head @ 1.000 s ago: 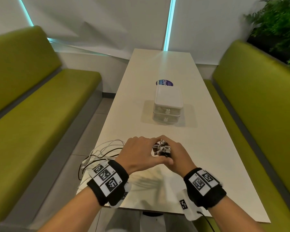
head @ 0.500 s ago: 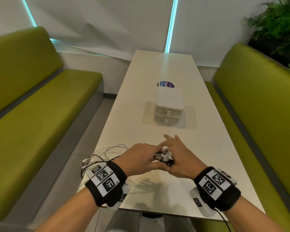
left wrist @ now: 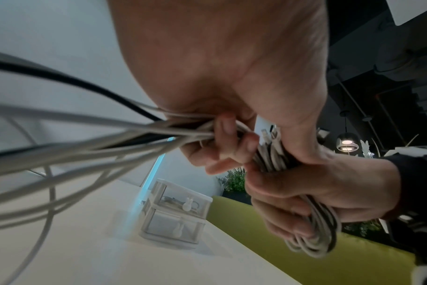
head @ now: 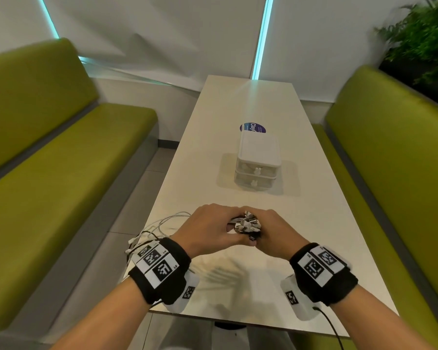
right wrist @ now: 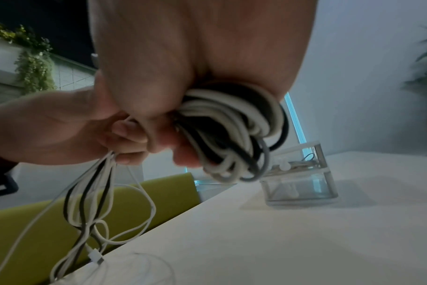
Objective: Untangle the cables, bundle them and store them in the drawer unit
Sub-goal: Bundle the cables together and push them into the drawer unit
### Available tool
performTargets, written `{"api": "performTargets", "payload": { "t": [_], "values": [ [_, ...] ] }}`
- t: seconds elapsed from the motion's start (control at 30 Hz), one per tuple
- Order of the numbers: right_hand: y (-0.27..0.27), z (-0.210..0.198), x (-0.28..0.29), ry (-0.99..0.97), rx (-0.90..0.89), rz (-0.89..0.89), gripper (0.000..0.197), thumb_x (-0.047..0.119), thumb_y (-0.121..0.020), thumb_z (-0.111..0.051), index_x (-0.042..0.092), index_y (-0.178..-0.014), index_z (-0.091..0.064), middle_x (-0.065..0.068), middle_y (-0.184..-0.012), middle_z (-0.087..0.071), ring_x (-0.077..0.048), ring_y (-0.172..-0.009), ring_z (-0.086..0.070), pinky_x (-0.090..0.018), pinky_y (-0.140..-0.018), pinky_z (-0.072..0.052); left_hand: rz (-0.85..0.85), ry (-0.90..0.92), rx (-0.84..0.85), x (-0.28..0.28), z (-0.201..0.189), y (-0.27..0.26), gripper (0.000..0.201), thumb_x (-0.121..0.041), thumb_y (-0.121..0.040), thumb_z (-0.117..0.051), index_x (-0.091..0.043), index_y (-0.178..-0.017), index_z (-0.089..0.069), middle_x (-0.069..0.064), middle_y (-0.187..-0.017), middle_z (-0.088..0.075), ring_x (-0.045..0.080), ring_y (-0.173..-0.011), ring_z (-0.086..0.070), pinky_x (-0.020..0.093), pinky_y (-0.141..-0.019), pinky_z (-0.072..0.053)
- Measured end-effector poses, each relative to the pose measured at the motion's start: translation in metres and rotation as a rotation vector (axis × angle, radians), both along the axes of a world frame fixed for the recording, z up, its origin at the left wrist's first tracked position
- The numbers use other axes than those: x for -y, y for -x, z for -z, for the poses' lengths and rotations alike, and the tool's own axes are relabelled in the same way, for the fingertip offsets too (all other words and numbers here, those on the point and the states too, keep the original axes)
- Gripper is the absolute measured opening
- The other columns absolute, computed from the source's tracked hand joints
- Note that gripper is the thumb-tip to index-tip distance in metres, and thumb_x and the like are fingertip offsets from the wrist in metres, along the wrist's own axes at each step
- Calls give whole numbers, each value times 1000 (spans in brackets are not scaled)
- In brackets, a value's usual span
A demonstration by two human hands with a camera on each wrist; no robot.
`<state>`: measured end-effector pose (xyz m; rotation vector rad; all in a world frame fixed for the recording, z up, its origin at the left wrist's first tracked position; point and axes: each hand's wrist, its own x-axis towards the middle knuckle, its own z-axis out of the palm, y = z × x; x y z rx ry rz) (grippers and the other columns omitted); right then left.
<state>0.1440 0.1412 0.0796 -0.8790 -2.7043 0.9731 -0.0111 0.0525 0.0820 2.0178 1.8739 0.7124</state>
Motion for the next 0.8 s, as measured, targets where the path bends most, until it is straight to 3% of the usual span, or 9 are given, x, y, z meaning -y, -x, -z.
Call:
{"api": "performTargets", "payload": {
  "t": [0.07, 0.13, 0.2, 0.3, 0.4, 0.47, 0.53, 0.67, 0.8],
  "values": [
    [3, -6, -2, -105, 39, 18, 14, 18, -73, -63, 28, -81, -57, 6, -76, -67, -21, -74, -60, -36, -63, -49, -27, -5, 18, -1, -2, 2, 45, -63, -70, -71, -30, -100, -67, -11, -82, -70, 7, -73, -59, 29, -66, -46],
    [4, -7, -3, -191, 60, 42, 24, 22, -73, -65, 32, -64, -44, 8, -62, -56, -21, -66, -53, -31, -54, -39, -47, 38, 79, -3, -2, 7, 41, -58, -69, -75, -28, -97, -68, -10, -80, -70, 7, -71, -60, 30, -65, -47],
    [4, -7, -3, -228, 68, 79, 31, 24, -74, -65, 32, -58, -39, 10, -57, -49, -20, -62, -48, -28, -51, -31, -83, 122, 92, -6, -2, 13, 37, -57, -71, -74, -29, -94, -66, -10, -76, -67, 8, -71, -59, 28, -61, -45],
    [1, -4, -1, -235, 110, 89, 24, 34, -81, -67, 25, -64, -51, 8, -58, -52, -20, -60, -50, -25, -49, -32, -92, 185, 4, -6, 4, 14, 31, -58, -83, -62, -29, -91, -61, -10, -67, -56, 13, -66, -54, 26, -54, -34],
    [-3, -4, -2, -105, 49, 118, 15, 28, -82, -70, 19, -72, -63, 2, -64, -67, -16, -61, -62, -32, -57, -48, -76, 205, -28, -4, 12, 14, 40, -61, -90, -49, -25, -77, -60, -6, -60, -54, 13, -60, -51, 29, -54, -33],
    [-6, -4, -3, 20, -27, 172, 13, 22, -85, -68, 13, -76, -68, 5, -51, -63, -8, -44, -57, -24, -44, -43, -101, 243, 42, 0, 19, 18, 45, -64, -87, -50, -24, -71, -61, -3, -60, -57, 12, -57, -53, 31, -57, -39],
    [-8, -3, -3, 125, -111, 232, 18, 21, -86, -67, 9, -72, -67, 7, -39, -50, -9, -32, -45, -22, -38, -35, -112, 287, 196, 4, 25, 21, 49, -68, -83, -52, -22, -69, -60, 2, -63, -61, 11, -54, -53, 35, -58, -47],
    [-7, -2, -2, 377, -343, 316, 4, 15, -82, -73, 13, -79, -73, -9, -47, -43, -22, -36, -41, -28, -43, -33, -127, 266, 393, 7, 24, 25, 43, -59, -89, -52, -22, -68, -59, -4, -57, -52, 10, -49, -49, 30, -53, -43],
    [-6, -7, -4, 457, -467, 377, 12, 14, -80, -77, 19, -70, -72, -7, -47, -40, -21, -36, -38, -30, -43, -34, -157, 181, 448, 4, 21, 21, 48, -58, -96, -40, -24, -64, -52, -10, -59, -48, 11, -55, -43, 33, -61, -39]
  ]
}}
